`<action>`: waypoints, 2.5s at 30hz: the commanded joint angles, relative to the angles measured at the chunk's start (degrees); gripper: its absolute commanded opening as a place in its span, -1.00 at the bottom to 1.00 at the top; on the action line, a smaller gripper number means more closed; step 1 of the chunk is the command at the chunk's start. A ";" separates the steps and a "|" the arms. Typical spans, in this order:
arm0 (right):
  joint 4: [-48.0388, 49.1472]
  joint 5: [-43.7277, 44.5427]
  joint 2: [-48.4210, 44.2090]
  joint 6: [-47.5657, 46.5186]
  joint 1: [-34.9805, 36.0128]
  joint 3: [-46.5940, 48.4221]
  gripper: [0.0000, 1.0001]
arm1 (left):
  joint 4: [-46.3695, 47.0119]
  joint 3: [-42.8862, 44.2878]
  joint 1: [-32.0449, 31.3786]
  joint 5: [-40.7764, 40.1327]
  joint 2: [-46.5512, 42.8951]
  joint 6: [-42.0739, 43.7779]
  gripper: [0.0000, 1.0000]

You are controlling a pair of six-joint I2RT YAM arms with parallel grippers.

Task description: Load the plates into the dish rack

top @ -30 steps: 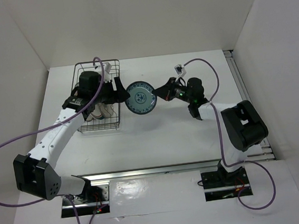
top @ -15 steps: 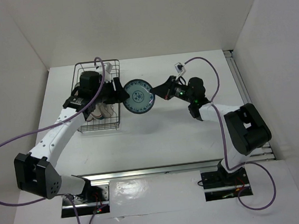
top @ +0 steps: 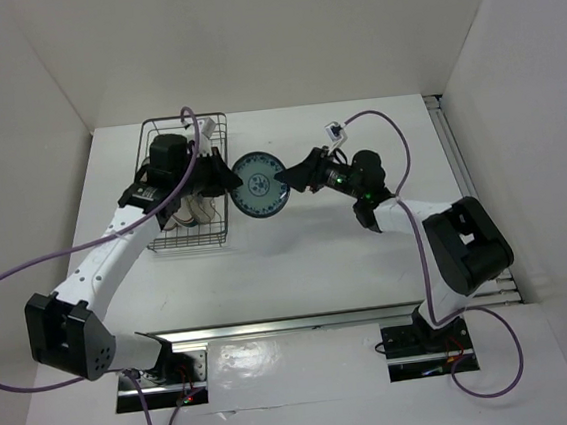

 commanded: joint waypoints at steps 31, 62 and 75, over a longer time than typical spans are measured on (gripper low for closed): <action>-40.16 19.26 -21.31 -22.40 2.24 3.10 1.00 | -12.06 6.82 0.92 -48.73 -9.74 14.41 -1.00; -38.50 13.90 -26.42 -23.46 -3.82 -3.40 1.00 | -12.57 11.30 -3.21 -53.13 4.07 9.06 -1.00; -37.44 12.14 -26.42 -23.46 -4.88 -4.46 1.00 | -12.58 11.83 -3.21 -55.77 5.65 8.97 -1.00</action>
